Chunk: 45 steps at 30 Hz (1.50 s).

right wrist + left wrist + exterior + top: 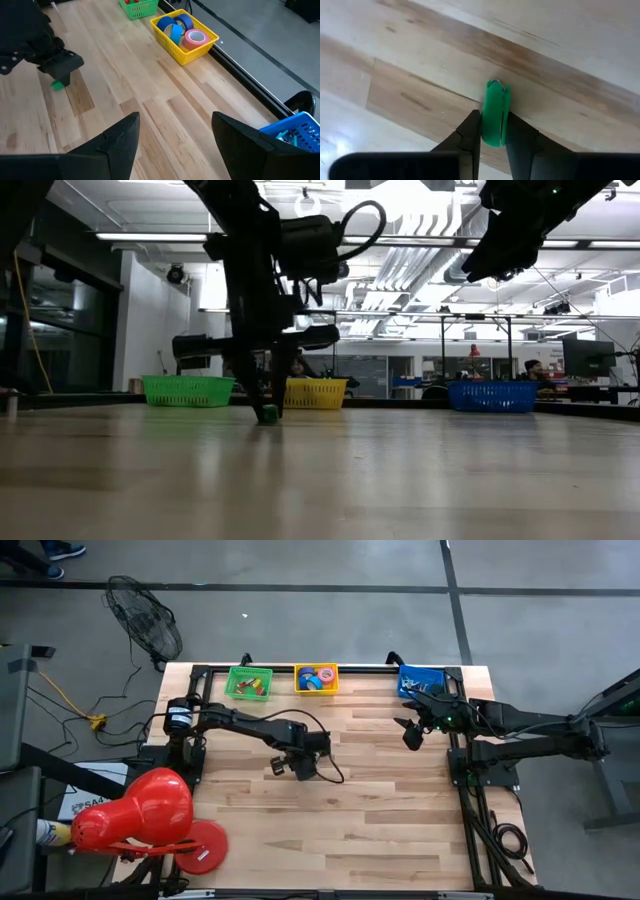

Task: Pick and place Stapler, Stapler remover, tape
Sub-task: Put the green stapler into the green bin

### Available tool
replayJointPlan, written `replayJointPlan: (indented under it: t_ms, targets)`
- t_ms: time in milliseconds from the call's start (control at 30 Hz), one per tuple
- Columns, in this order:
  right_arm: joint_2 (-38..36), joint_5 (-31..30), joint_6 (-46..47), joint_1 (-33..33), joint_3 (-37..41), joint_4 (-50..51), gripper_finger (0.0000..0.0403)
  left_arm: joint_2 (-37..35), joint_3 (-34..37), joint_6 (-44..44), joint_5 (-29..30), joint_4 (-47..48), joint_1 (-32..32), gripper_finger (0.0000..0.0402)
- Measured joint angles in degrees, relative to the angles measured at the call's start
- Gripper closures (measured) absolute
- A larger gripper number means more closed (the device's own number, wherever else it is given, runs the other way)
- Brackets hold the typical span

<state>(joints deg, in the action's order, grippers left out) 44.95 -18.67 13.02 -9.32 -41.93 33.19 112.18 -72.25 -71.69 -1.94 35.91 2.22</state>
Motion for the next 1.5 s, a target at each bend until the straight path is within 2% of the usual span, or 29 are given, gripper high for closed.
replayJointPlan:
  t_ms: [200,300,533,833,1167,1500]
  targets:
    - [0.0,0.0,1.0,0.0,0.0,0.0,0.0162,-1.1,0.0,15.3,-1.5,-0.2,3.5,0.0344]
    - [0.0,0.0,1.1,0.0,0.0,0.0,0.0162,-2.6,0.3,21.8,-0.1,0.7,6.4,0.0344]
    - [0.0,-1.1,1.6,0.0,0.0,0.0,0.0162,-7.8,0.2,31.5,7.5,2.6,14.6,0.0344]
    - [0.0,-4.1,2.1,0.0,0.0,0.0,0.0162,-12.5,0.2,38.6,16.0,4.7,28.0,0.0343]
    - [0.0,-5.2,3.7,0.0,0.0,0.0,0.0162,-13.2,0.2,52.4,14.8,7.3,41.3,0.0337]
    - [0.0,-5.2,3.7,0.0,0.0,0.0,0.0162,-13.2,0.2,58.6,12.8,11.4,47.5,0.0335]
